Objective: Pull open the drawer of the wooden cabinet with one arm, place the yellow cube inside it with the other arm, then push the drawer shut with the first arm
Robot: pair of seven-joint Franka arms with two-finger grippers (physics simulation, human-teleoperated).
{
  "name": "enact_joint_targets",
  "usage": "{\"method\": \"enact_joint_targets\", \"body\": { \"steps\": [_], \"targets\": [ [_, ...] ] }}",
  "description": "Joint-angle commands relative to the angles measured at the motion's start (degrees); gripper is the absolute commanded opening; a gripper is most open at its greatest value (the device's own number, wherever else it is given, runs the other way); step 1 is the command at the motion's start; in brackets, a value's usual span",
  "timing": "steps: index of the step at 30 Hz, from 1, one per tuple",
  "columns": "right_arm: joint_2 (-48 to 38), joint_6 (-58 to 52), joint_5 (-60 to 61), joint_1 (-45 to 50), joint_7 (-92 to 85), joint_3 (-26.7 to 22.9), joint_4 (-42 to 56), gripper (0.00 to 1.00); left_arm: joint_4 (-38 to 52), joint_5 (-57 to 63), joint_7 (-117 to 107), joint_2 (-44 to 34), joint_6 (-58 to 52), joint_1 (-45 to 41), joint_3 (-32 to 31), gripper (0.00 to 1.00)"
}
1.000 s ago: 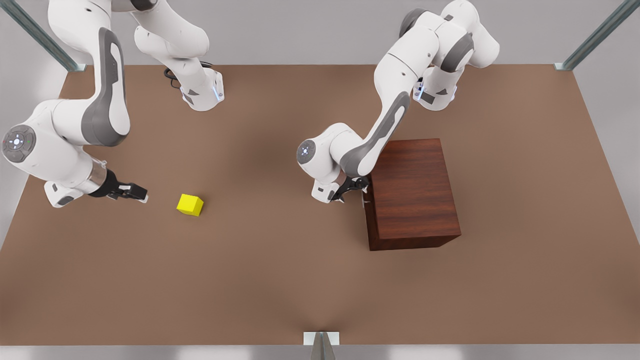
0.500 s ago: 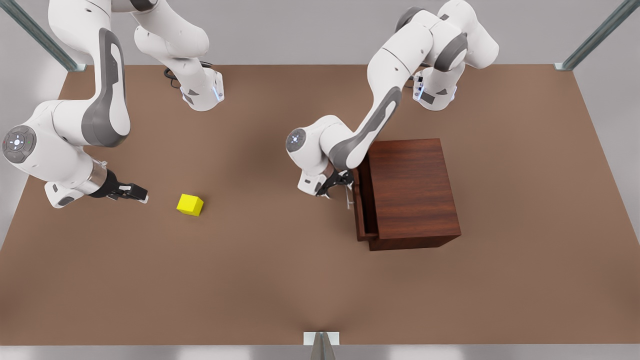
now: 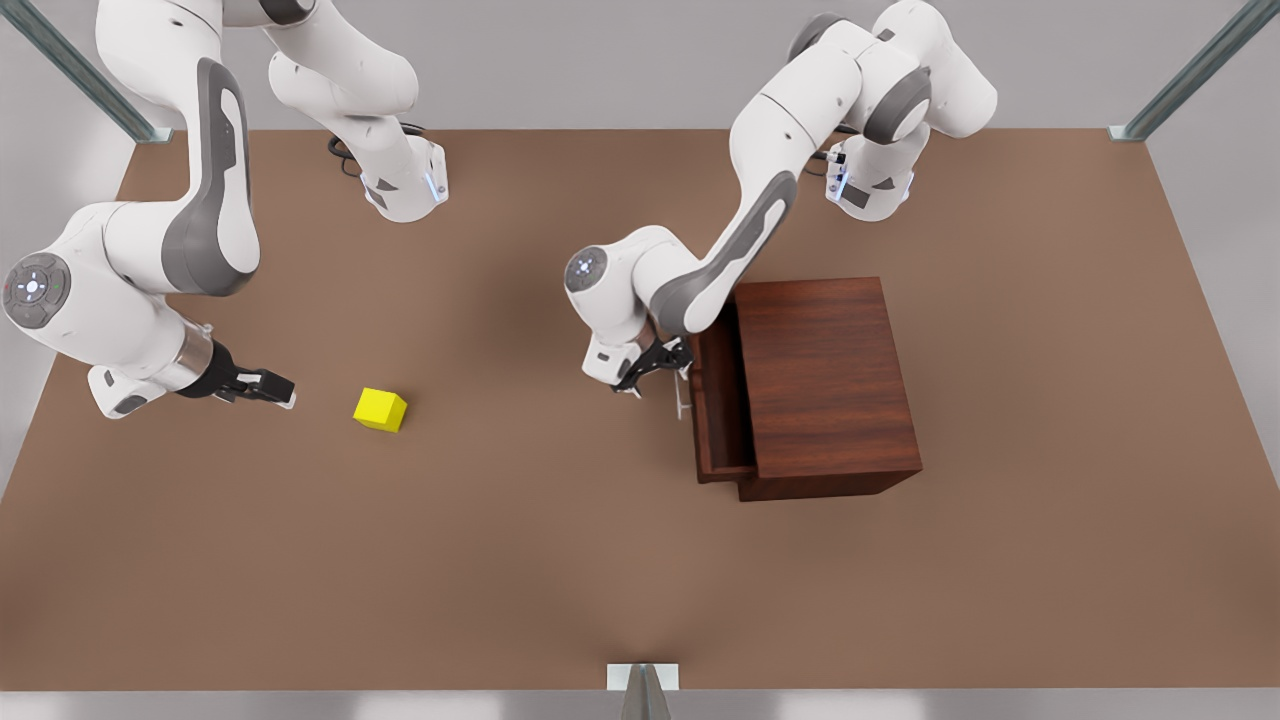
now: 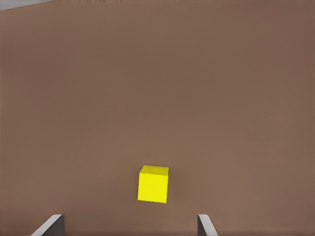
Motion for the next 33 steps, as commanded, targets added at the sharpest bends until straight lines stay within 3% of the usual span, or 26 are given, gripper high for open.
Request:
{"method": "enact_joint_targets", "body": {
  "steps": [1,19,21,24,27,30,31,32,33],
  "targets": [
    [0.0,0.0,0.1,0.0,0.0,0.0,0.0,1.00,0.3,0.0,-2.6,0.0,0.8,-0.3,0.0,1.00],
    [0.3,-1.0,-1.4,1.5,3.5,0.2,1.5,1.00,5.8,-0.3,-4.8,2.9,2.1,-3.1,-0.8,1.00],
    [0.5,-1.0,-1.5,5.5,13.2,0.2,1.5,1.00,7.9,-0.4,-5.0,2.6,-3.9,-4.3,-2.2,1.00],
    [0.7,-1.0,-1.2,6.1,15.8,0.2,1.5,1.00,17.4,-1.1,-4.5,-0.6,-26.1,-6.1,-7.4,1.00],
    [1.0,-1.0,-1.1,6.1,15.7,0.3,1.5,1.00,17.8,-5.4,-3.5,-7.0,-34.6,-5.9,-7.7,1.00],
    [3.5,-1.0,-0.5,6.0,15.8,0.2,0.8,1.00,12.4,-14.2,30.1,-19.6,-39.4,17.6,-7.7,1.00],
    [5.6,-0.7,1.1,5.6,16.3,0.2,0.5,1.00,7.1,-18.3,49.8,-24.1,-37.0,30.7,-7.6,1.00],
    [5.7,0.4,1.1,5.6,17.7,0.2,-0.9,1.00,0.5,-24.3,62.6,-26.8,-29.7,41.3,-7.5,1.00],
    [5.8,2.6,1.1,5.5,18.3,0.2,-2.0,1.00,-11.7,-27.4,65.5,-31.7,-16.6,45.9,-7.2,1.00]
  ]
}}
